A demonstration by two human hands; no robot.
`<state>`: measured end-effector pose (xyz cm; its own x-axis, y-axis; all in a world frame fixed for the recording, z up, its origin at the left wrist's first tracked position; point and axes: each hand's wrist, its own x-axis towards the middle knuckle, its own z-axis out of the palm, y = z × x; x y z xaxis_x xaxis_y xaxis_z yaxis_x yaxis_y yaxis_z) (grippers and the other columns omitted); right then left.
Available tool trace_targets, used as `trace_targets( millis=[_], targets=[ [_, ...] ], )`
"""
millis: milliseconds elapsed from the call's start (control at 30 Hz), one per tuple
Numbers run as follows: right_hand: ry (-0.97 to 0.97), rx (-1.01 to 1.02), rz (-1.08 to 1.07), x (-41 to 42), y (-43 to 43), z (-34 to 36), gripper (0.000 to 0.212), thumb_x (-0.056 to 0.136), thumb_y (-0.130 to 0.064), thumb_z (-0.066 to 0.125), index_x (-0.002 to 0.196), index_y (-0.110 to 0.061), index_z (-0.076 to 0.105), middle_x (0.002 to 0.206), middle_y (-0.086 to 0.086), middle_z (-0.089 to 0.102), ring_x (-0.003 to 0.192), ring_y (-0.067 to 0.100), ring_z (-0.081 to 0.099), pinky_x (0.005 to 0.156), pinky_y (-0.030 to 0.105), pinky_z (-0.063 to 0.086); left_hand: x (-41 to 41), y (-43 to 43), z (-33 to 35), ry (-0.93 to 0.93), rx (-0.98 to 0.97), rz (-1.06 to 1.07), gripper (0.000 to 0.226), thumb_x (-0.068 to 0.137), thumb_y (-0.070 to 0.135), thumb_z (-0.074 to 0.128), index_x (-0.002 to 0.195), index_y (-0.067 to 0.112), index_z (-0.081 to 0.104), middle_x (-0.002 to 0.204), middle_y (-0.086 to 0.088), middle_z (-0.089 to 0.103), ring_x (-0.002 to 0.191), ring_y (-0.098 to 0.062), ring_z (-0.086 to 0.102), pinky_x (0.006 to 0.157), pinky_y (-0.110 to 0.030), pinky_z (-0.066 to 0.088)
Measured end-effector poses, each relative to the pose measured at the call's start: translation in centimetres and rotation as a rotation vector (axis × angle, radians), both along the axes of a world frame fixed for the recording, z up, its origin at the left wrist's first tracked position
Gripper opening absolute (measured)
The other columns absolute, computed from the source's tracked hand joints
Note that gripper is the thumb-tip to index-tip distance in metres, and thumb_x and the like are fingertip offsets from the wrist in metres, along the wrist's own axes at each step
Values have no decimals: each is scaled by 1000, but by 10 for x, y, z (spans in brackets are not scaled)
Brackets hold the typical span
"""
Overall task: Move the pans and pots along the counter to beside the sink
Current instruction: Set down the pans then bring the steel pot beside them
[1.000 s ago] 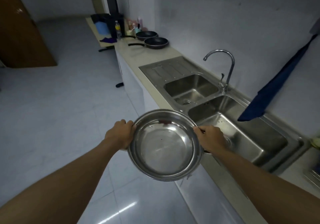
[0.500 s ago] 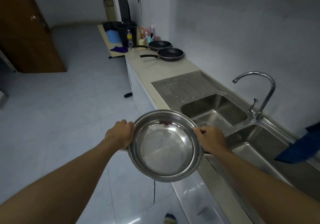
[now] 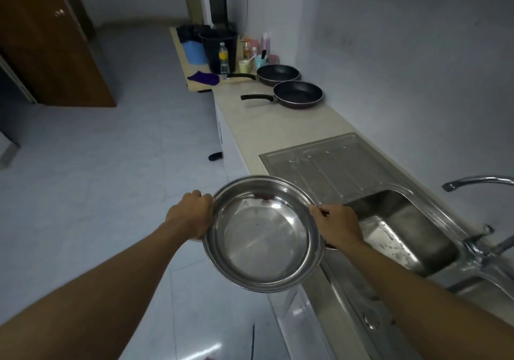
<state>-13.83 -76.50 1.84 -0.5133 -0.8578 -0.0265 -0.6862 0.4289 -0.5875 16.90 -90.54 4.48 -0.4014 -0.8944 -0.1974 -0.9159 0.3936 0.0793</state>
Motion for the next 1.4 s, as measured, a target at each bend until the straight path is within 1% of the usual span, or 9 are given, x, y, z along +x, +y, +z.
trace_targets(
  millis=[200,367,500,633,767,933,1100,1233,1400],
  targets=[
    [14,-7,-42,6,-91,-8,49,100,-47,57,67,-13,70,57,-3,63,58,14,61,50,24,38,-4,-111,-5,3,-19,-65,24,95,40,55,111,22,57,111,-5,53,104,-25,53,90,-46,53],
    [-28,-12,-120,16,-157,-7,46,101,-45,56,70,-16,72,60,0,66,61,19,66,58,32,51,-6,-203,-4,9,4,-149,24,97,40,49,109,21,57,109,-5,52,104,-26,53,91,-47,52],
    [-1,-16,-180,20,-198,-10,45,100,-43,57,69,-13,72,60,0,66,62,20,65,58,32,48,-14,-267,-6,-2,20,-228,28,99,42,44,111,20,57,110,-7,52,105,-27,52,92,-48,52],
    [-11,7,-235,14,-231,-17,42,100,-42,57,74,-15,76,64,2,69,66,23,67,66,36,55,-34,-318,-12,-69,40,-346,27,97,39,50,112,18,56,112,-7,53,110,-27,50,92,-49,51],
    [24,-38,-291,-6,-269,-29,35,98,-41,62,80,-18,80,67,3,73,67,23,67,65,31,52,-66,-369,-17,-47,54,-396,25,100,35,45,112,17,56,113,-9,53,112,-30,50,93,-50,50],
    [39,-33,-354,-43,-323,-52,39,97,-42,61,70,-17,74,53,-9,57,58,17,58,58,27,42,-115,-433,-28,-2,59,-430,29,103,34,39,117,16,57,112,-11,52,111,-31,50,93,-50,49],
    [38,-20,-394,-79,-368,-65,45,98,-39,62,58,-19,59,46,-8,44,57,25,59,59,28,37,-166,-494,-36,-104,50,-553,27,97,32,53,119,15,55,115,-10,54,112,-29,49,92,-47,50],
    [98,6,-424,-101,-395,-65,58,99,-37,61,47,-23,38,41,-7,38,49,21,51,55,28,35,-205,-532,-39,-170,67,-623,37,88,30,66,119,14,53,117,-10,51,115,-30,47,92,-46,51],
    [32,47,-547,-124,-416,-71,53,100,-40,58,50,-22,50,45,-5,48,50,16,55,54,26,36,-261,-572,-48,-162,81,-692,37,90,29,64,121,13,52,118,-12,49,115,-31,47,93,-47,50]
  ],
)
